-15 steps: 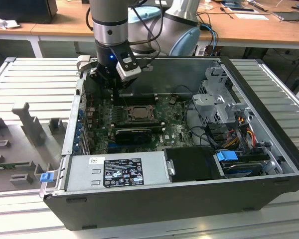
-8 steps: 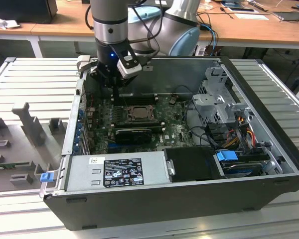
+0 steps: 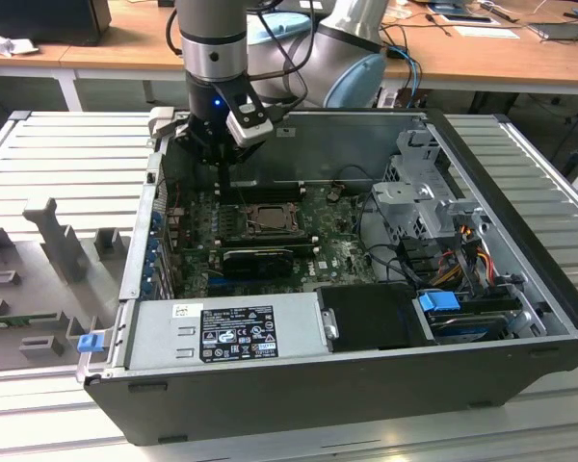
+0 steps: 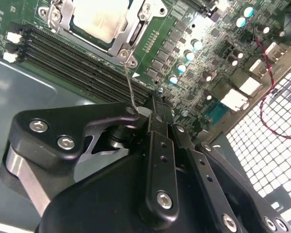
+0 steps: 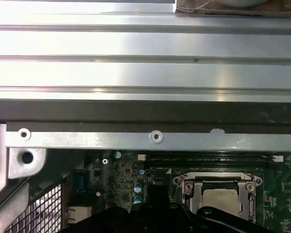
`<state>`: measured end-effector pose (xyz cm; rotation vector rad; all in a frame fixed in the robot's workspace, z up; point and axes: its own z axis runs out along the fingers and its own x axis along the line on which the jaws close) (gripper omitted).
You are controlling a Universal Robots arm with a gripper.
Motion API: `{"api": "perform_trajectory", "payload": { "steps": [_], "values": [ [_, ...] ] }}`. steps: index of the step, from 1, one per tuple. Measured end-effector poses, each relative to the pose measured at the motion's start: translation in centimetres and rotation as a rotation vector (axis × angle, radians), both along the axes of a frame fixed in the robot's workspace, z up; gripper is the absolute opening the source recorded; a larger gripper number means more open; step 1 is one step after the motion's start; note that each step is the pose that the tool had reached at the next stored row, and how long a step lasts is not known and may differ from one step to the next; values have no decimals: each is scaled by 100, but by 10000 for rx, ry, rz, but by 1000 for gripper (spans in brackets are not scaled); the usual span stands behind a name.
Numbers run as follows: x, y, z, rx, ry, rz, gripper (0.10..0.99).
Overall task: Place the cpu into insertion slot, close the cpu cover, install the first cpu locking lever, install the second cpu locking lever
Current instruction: 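Install the first cpu locking lever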
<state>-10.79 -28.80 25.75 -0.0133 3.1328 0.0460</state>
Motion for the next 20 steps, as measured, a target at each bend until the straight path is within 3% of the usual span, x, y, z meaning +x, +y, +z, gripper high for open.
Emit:
{"api": "perform_trajectory", "payload": {
  "steps": [20],
  "values": [
    [130, 36, -9, 0, 33, 0, 106]
  ]
}}
